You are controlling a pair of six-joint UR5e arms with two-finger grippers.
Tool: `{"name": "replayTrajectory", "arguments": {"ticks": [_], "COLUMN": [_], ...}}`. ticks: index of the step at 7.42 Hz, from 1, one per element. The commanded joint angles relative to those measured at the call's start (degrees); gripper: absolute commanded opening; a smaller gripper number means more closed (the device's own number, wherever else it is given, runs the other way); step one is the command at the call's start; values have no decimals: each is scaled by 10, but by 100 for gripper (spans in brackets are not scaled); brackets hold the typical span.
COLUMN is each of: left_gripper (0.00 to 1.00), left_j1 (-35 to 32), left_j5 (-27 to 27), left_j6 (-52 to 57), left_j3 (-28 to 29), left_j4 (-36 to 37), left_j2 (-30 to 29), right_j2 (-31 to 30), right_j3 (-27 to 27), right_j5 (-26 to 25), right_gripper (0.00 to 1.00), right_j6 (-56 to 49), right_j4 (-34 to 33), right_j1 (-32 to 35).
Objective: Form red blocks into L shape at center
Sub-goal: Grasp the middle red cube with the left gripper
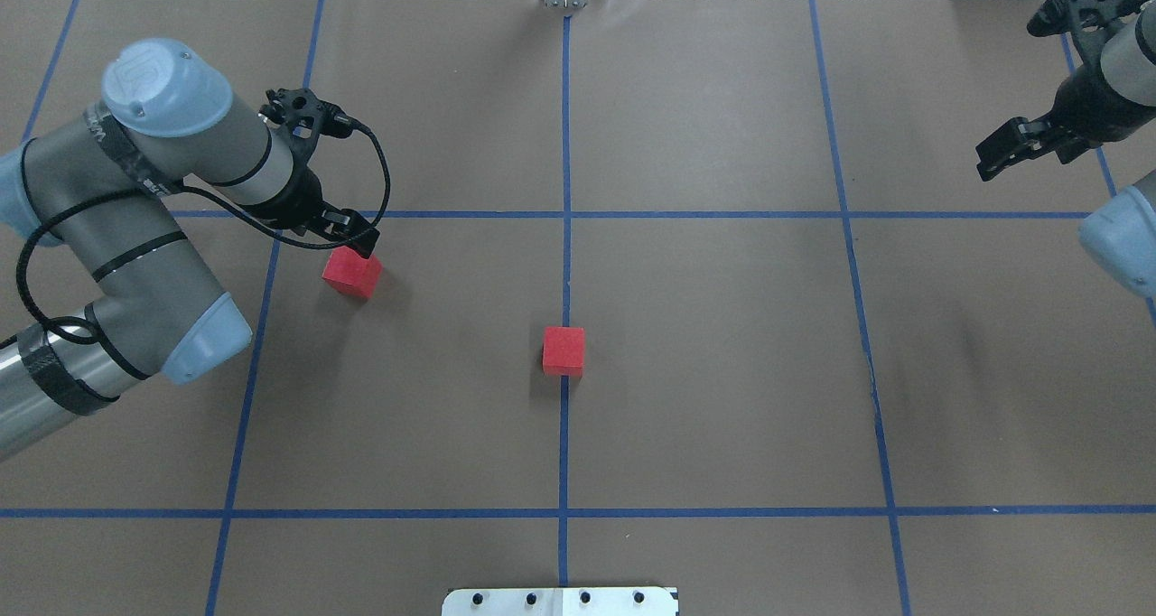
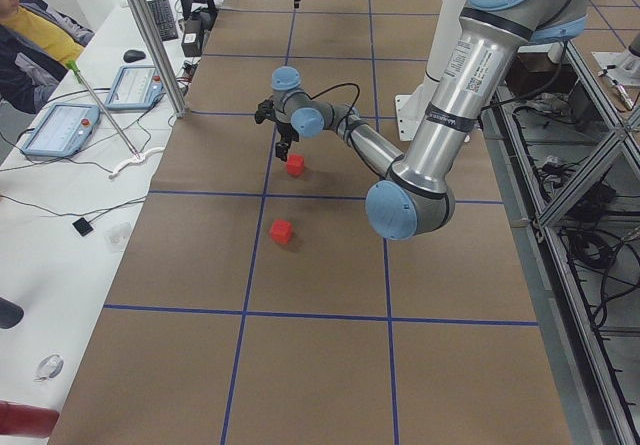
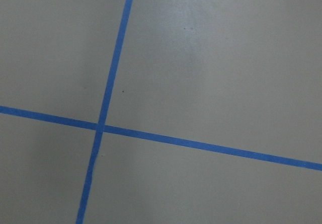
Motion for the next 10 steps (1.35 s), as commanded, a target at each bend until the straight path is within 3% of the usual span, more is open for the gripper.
{"name": "replayTrajectory", "arguments": {"ticks": [1,4,6,8,9,10], "left_gripper": [99,98,74,34,19,12], "left_j1": [11,17,19,19,19,19], "left_j5": [2,2,1,1,1,0], "left_j6": [-12,-16,-17,-19,-20,-20], "left_j3": [42,59,66,65,61,59], "left_j4": [-2,-3,-4,-3,-1,0], "left_j2": [-18,-21,-21,-21,-23,-28], "right_j2": [-7,-8,-8,-8,-8,-8], "right_j3": [0,0,0,0,0,-1], "right_j5": [-1,-1,-2,-2,-2,-2], "right_gripper": [100,100,100,99,99,99], "right_j6": [-8,-5,-5,-6,-7,-8], "right_j4": [1,1,1,1,1,1], "right_j1": [4,4,3,3,3,4]}}
